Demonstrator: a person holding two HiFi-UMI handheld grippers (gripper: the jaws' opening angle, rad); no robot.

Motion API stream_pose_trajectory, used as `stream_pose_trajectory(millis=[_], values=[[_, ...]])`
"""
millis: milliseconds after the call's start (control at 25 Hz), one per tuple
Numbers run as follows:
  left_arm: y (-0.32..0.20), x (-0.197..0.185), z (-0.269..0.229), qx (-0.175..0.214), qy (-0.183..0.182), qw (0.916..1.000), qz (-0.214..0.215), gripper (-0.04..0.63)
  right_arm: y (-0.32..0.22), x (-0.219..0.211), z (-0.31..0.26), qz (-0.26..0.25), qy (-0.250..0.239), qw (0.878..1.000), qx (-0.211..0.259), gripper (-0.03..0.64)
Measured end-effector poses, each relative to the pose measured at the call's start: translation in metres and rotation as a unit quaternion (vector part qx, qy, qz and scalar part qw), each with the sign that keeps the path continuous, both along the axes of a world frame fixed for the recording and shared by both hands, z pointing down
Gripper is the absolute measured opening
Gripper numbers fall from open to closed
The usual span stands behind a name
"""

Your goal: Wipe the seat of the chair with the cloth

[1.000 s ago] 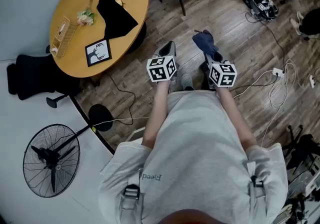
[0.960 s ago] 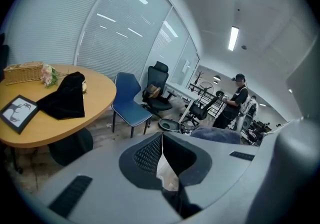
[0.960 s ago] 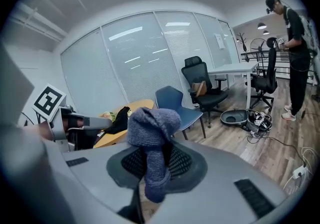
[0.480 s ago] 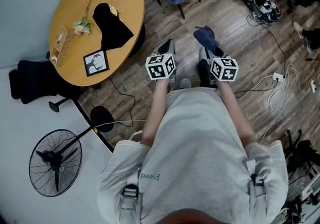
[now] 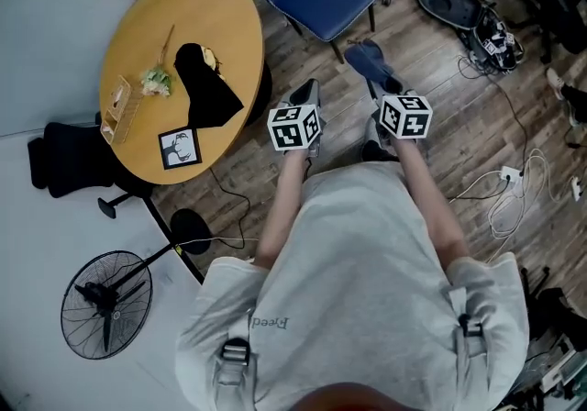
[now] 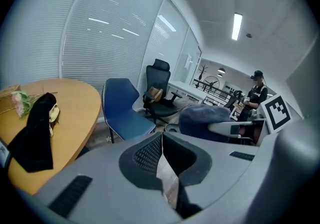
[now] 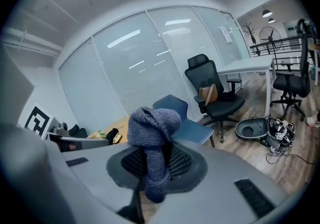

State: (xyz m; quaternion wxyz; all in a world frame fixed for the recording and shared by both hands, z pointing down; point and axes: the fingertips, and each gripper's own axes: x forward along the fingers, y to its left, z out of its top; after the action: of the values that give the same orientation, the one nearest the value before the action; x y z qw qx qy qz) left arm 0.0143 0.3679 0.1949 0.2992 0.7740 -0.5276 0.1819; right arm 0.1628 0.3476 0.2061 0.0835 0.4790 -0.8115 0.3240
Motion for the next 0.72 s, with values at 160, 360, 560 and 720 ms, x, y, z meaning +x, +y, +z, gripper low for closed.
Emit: stream_pose_trajectory(millis=[160, 360, 560, 720], values=[[-0.029, 0.011, -0.001, 0.0, -0.006, 0.9999, -0.01, 0.028, -0.03, 0.007, 0.004, -0.021, -0.005, 1.0, -0.007, 0.067], [-0.061, 0.021, 0.009, -0.006, -0.003, 0.9993, -0.037, 0.028, -0.058, 0.017, 0.016, -0.056, -0.002, 0.998, -0.019, 0.067], [-0.074, 0.039, 0.017, -0.014, -0.007, 0.9992, -0.037, 0.028, -0.068, 0.027, 0.039, -0.079, -0.012, 0.995, -0.055, 0.067], [-0.071, 0.04, 0.027, -0.03, -0.017, 0.9983, -0.047, 0.028, -0.068, 0.031, 0.057, -0.091, -0.004, 0.993, -0.08, 0.067]])
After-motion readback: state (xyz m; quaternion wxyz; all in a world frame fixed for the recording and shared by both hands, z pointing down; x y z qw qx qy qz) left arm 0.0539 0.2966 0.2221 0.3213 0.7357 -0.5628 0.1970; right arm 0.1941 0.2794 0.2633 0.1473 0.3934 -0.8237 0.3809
